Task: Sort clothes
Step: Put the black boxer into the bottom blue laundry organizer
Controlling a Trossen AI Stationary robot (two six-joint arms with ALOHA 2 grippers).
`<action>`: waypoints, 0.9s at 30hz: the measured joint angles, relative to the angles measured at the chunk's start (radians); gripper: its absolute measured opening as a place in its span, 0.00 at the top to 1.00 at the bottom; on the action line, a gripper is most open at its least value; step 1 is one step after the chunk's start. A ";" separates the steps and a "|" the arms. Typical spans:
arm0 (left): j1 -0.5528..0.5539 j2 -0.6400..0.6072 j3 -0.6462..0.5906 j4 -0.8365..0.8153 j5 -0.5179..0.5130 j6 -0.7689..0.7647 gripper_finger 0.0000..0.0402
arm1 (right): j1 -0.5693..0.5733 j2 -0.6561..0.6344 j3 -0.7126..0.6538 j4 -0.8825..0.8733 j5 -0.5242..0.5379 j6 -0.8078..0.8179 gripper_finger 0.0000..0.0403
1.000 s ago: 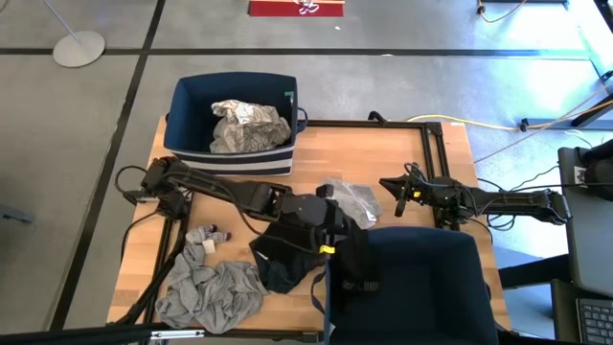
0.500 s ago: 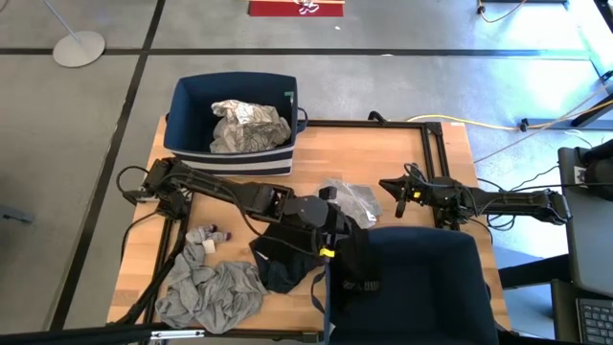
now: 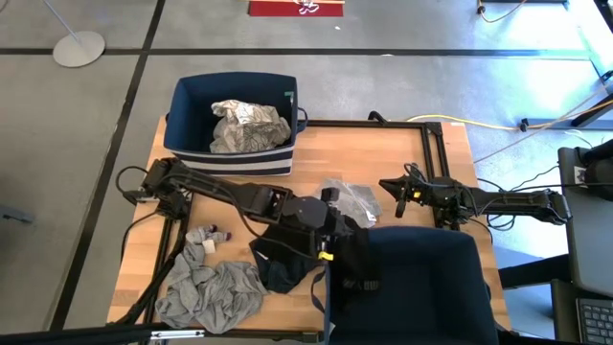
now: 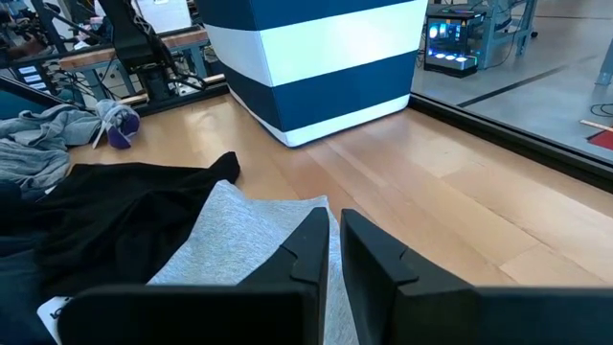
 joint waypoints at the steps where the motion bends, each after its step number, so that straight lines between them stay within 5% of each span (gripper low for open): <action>1: -0.006 -0.006 0.000 0.023 0.000 0.015 0.99 | 0.000 0.000 0.000 0.000 0.000 0.000 0.91; 8: -0.073 -0.014 0.001 0.117 0.034 0.209 0.99 | 0.000 0.000 0.000 0.000 0.000 0.000 0.91; 15: -0.117 -0.014 0.001 0.149 0.239 0.273 0.99 | 0.000 0.000 0.000 0.000 0.000 0.000 0.91; 23: -0.109 0.024 0.000 0.123 0.259 0.093 0.98 | 0.000 0.000 0.000 0.004 0.000 0.000 0.91; 27: -0.089 0.027 0.000 0.077 0.220 -0.004 0.89 | 0.000 0.000 0.000 0.004 0.000 0.000 0.91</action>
